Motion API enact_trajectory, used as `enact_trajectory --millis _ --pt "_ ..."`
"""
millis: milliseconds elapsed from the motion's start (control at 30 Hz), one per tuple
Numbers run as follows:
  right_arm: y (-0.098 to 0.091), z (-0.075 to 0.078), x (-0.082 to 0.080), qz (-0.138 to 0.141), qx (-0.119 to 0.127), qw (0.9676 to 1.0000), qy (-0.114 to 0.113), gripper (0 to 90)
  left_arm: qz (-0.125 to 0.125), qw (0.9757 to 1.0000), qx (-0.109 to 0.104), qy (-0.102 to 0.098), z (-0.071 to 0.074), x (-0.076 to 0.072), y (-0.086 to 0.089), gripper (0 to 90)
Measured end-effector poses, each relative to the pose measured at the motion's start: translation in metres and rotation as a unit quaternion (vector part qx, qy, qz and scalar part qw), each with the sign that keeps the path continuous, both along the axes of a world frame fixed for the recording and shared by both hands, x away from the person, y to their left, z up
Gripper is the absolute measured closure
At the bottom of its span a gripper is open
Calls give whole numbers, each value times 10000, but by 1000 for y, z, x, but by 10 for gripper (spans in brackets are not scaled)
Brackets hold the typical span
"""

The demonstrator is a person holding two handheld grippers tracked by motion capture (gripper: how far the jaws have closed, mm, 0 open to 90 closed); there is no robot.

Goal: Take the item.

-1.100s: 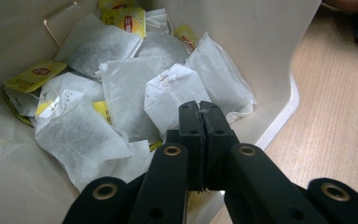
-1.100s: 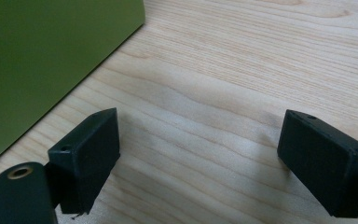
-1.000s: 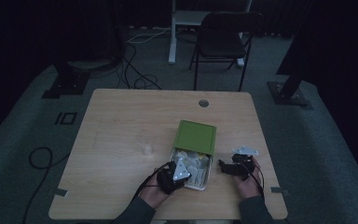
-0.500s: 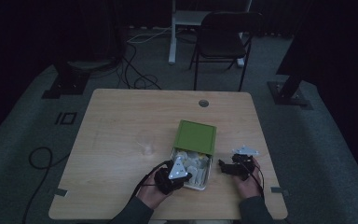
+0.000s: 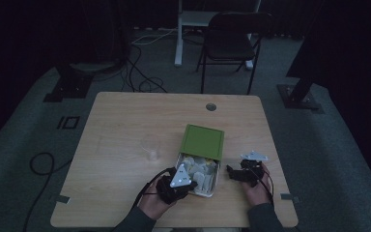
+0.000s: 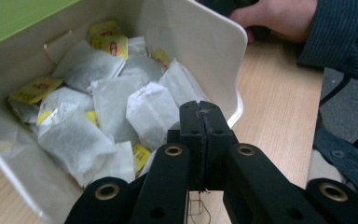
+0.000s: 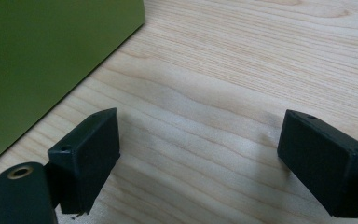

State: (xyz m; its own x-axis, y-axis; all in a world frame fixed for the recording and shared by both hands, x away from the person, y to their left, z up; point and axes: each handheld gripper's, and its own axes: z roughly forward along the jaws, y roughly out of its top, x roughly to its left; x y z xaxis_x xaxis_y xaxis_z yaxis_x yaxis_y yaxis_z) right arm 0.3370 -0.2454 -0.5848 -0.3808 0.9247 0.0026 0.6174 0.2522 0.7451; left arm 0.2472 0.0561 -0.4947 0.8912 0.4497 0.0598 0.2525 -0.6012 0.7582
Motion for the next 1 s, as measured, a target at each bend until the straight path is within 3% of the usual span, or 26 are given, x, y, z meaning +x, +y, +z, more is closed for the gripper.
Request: enact_trajectory --millis 867,1000 --pt "0 0 0 -3 2 10000 2 126 368 9993 11 59 2 -10 33 900" --pt "0 0 0 0 1 10000 1 126 326 9995 -18 39 3 -10 38 900"
